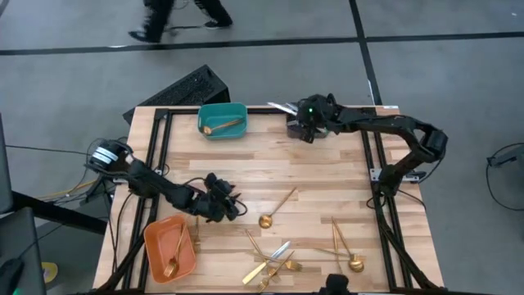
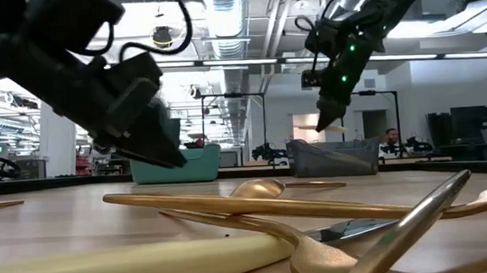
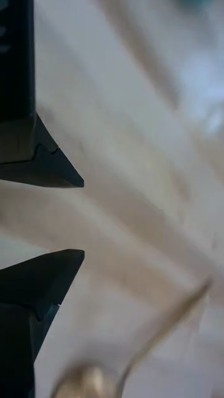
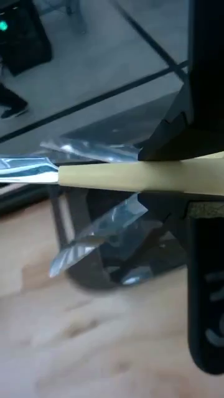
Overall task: Sort silverware by color (type)
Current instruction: Put the yellow knife into the black bin, then adjust the black bin
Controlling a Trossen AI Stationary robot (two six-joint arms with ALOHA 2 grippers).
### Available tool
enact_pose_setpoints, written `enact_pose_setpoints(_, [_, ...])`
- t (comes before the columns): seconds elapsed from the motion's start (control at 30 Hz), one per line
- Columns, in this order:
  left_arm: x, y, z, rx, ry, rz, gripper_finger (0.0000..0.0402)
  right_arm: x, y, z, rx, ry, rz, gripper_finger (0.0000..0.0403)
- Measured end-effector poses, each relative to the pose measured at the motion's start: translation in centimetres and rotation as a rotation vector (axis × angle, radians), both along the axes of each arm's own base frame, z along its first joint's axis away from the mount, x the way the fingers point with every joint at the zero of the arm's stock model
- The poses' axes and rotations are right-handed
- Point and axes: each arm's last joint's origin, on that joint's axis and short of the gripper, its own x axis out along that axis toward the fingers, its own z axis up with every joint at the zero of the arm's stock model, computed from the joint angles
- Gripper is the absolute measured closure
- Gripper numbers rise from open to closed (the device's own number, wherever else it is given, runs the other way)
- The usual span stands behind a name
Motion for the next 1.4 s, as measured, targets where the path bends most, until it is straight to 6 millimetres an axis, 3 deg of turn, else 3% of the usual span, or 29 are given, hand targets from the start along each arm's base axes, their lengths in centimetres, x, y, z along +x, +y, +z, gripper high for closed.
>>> enact_pose_setpoints(0.13, [1.1, 0.0, -0.4, -0.039, -0.032, -0.093, 0.0242, -0.9, -1.4, -1.3, 0.048, 0.059, -0.055, 0.0314])
enact_pose_setpoints(0.37, [1.5, 0.0, 0.0, -0.013, -0.065, -0.102, 0.0242, -2.4, -3.1, -3.3, 0.123, 0.147, -0.129, 0.0311])
enact_pose_setpoints(0.6, [1.5, 0.2, 0.0, -0.010, -0.059, -0.112, 0.0242, -2.9, -3.8, -3.4, 0.147, 0.080, -0.238, 0.0185])
enact_pose_setpoints(0.7, [1.1, 0.1, 0.6, -0.070, -0.045, -0.123, 0.0242, -2.6, -3.3, -2.8, 0.156, 0.021, -0.278, 0.0160])
enact_pose_setpoints(0.9, [-1.0, -0.6, 3.1, -0.229, 0.018, -0.024, 0.0242, -1.2, -0.6, -0.6, 0.146, -0.086, -0.236, 0.0164])
enact_pose_setpoints(1.1, [-3.6, -2.1, 3.0, -0.405, 0.097, 0.132, 0.0242, 0.4, 4.3, 1.8, 0.143, -0.194, -0.104, 0.0175])
enact_pose_setpoints(1.23, [-3.8, -3.4, 2.5, -0.562, 0.165, 0.164, 0.0242, 0.7, 7.5, 1.9, 0.157, -0.259, -0.027, 0.0177])
enact_pose_setpoints(1.4, [-2.9, -4.8, 4.0, -0.572, 0.307, 0.159, 0.0242, 0.7, 10.2, 0.8, 0.188, -0.301, 0.029, 0.0177])
